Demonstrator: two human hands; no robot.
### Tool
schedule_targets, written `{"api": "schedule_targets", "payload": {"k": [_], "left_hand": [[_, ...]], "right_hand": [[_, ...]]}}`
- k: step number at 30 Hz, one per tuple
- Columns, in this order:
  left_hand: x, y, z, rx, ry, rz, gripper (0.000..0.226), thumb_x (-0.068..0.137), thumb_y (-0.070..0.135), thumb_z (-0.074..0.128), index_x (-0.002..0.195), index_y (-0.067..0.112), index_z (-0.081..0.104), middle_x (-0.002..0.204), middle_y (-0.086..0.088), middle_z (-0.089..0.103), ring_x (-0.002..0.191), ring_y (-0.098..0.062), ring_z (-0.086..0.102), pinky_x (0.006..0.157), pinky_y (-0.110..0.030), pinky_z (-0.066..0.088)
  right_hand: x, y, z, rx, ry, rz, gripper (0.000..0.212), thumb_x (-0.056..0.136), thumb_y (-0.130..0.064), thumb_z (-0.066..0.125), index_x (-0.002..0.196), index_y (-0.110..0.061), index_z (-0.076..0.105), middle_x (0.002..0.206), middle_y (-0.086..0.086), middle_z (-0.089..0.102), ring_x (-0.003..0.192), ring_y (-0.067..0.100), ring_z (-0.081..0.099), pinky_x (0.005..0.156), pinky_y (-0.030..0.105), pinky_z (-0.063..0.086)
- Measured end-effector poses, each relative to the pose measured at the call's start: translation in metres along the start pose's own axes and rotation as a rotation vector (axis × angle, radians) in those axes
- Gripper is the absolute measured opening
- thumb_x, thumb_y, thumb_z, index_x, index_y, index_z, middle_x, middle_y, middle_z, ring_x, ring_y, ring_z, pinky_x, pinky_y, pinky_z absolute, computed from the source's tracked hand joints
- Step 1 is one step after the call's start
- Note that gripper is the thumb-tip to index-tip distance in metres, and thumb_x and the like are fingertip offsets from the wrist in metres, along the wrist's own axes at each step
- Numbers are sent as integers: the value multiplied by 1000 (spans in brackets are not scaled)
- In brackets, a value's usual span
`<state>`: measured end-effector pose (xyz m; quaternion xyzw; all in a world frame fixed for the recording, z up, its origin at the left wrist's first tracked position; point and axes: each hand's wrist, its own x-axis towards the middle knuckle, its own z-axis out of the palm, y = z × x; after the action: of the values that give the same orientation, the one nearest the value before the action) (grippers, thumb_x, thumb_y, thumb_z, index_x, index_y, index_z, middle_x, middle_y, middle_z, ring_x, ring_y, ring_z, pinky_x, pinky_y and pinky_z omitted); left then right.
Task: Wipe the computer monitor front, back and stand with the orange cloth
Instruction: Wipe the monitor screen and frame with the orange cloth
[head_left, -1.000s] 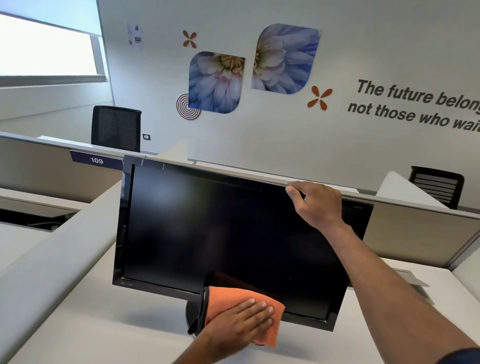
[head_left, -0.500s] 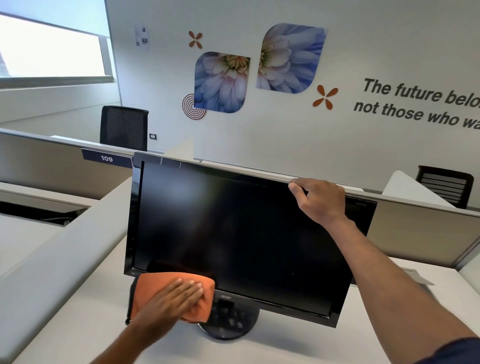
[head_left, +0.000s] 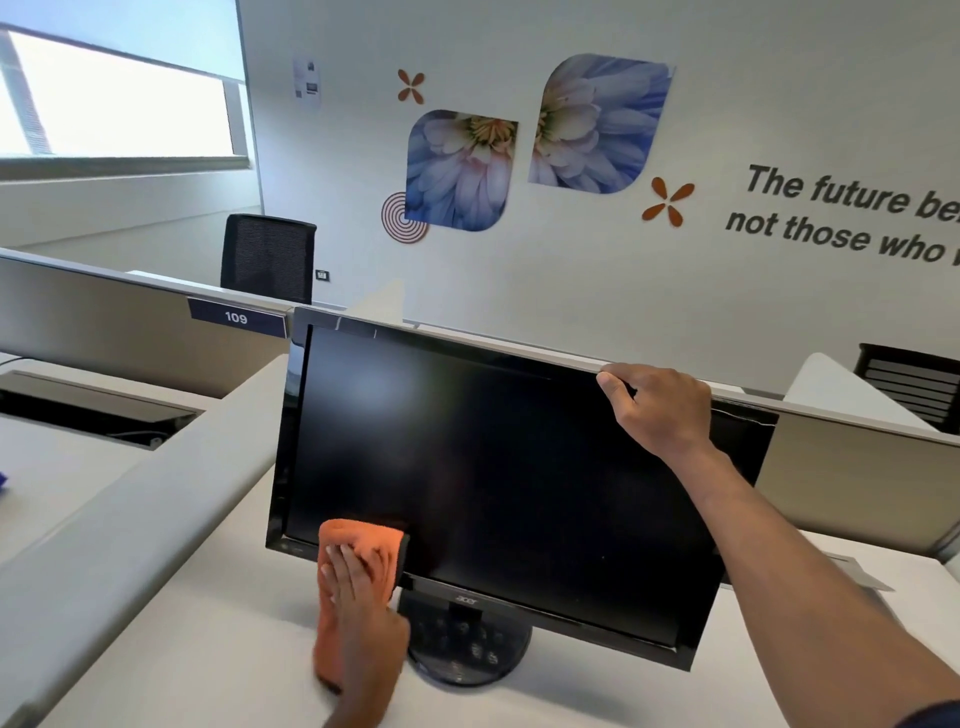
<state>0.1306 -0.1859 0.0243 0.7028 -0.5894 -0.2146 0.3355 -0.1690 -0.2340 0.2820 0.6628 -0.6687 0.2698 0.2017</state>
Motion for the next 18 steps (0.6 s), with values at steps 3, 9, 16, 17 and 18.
{"api": "schedule_targets", "payload": {"k": [3,9,16,17,18], "left_hand": [[-3,44,7,-252,19,-253,101,66,-11,59,149,-9,3,159,-27,-2,147,-40,-3,120,-38,-4],[-23,76,18,-608,53,-547,79,77,-7,42,147,16,15,154,-24,26,95,-45,64,73,-50,57],[-40,98,25,-1237,30,-867,20,85,-5,29,93,4,45,44,-19,49,28,-24,44,37,-32,45],[-36,97,23,-1297,39,-907,23,85,-7,30,91,5,48,51,-17,52,30,-25,46,35,-30,46],[-31,96,20,-1340,50,-939,23,84,-9,32,90,4,50,63,-16,55,37,-25,50,35,-28,47]], "right_hand": [[0,1,1,-3,13,3,38,93,-51,36,98,-38,71,89,-13,74,86,21,67,69,31,45],[1,0,2,11,29,2,42,90,-54,34,99,-38,72,90,-13,74,87,21,68,67,30,44],[1,2,3,5,27,0,44,90,-54,33,101,-37,72,88,-12,74,86,22,68,66,29,41],[2,2,4,1,25,0,44,90,-54,33,101,-38,72,89,-12,74,87,22,68,67,30,43],[3,2,5,-1,22,1,45,90,-55,32,102,-38,71,90,-13,74,88,21,68,69,31,45]]}}
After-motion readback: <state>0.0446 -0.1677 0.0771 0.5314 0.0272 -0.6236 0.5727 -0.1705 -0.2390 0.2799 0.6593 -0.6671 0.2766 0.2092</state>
